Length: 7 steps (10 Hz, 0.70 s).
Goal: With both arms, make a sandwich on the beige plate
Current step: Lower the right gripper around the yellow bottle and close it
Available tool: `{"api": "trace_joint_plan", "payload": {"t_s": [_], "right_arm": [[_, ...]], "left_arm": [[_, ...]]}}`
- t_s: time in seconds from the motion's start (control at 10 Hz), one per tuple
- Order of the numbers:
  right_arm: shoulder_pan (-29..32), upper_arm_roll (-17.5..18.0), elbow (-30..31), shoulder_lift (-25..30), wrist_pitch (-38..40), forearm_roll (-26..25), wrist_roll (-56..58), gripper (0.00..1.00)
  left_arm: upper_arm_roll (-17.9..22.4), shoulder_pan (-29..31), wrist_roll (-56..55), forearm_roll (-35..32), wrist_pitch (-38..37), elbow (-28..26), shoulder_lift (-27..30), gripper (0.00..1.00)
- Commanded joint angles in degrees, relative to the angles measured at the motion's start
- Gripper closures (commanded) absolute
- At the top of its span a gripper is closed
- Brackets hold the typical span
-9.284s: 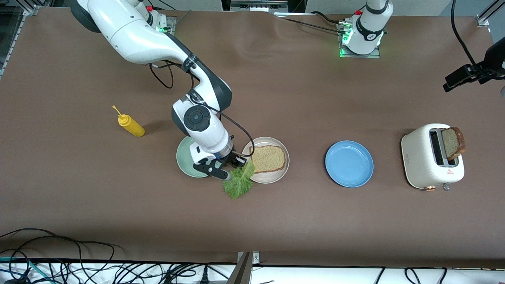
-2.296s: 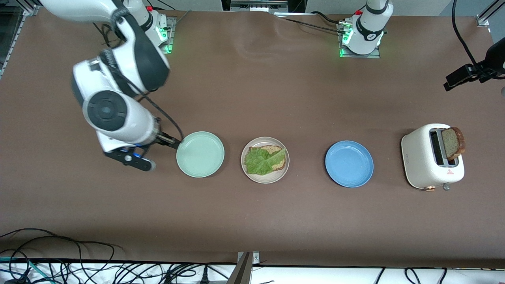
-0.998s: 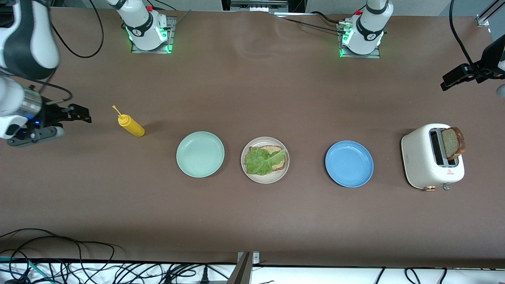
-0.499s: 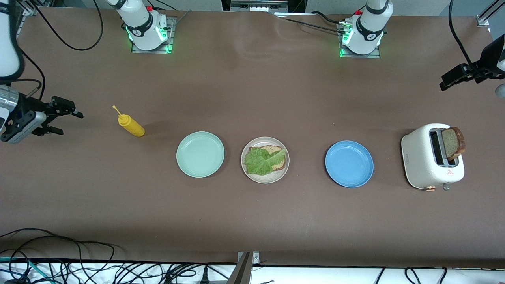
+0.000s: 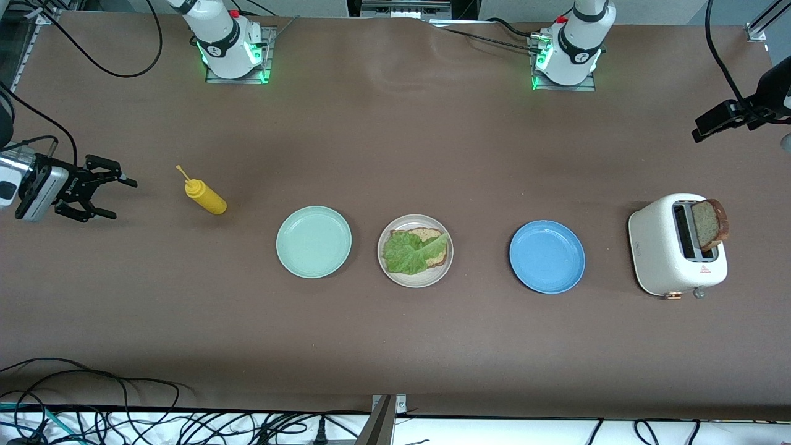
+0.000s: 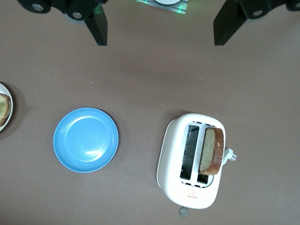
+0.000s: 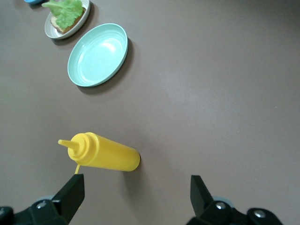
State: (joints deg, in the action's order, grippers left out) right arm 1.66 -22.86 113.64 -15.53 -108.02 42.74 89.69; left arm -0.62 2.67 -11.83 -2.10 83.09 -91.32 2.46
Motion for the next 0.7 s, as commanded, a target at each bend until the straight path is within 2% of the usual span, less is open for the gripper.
{"api": "trace_joint_plan", "payload": {"t_s": [0.0, 0.3, 0.6], "right_arm": [[2.4, 0.1, 0.2, -2.5, 3.7, 6.5, 8.4, 0.00], [5.9, 0.1, 0.1, -9.4, 9.4, 14.5, 23.3, 0.00], [6.8, 0.2, 0.8, -12.1, 10.3, 16.1, 32.9, 0.00]], "left_arm": [[0.3, 1.6, 0.6, 1.7, -0.8, 0.7, 0.0, 0.00], [0.3, 1.7, 0.6, 2.2, -0.8, 0.7, -0.1, 0.00], [0.3, 1.7, 0.6, 2.2, -0.8, 0.7, -0.1, 0.00]]}}
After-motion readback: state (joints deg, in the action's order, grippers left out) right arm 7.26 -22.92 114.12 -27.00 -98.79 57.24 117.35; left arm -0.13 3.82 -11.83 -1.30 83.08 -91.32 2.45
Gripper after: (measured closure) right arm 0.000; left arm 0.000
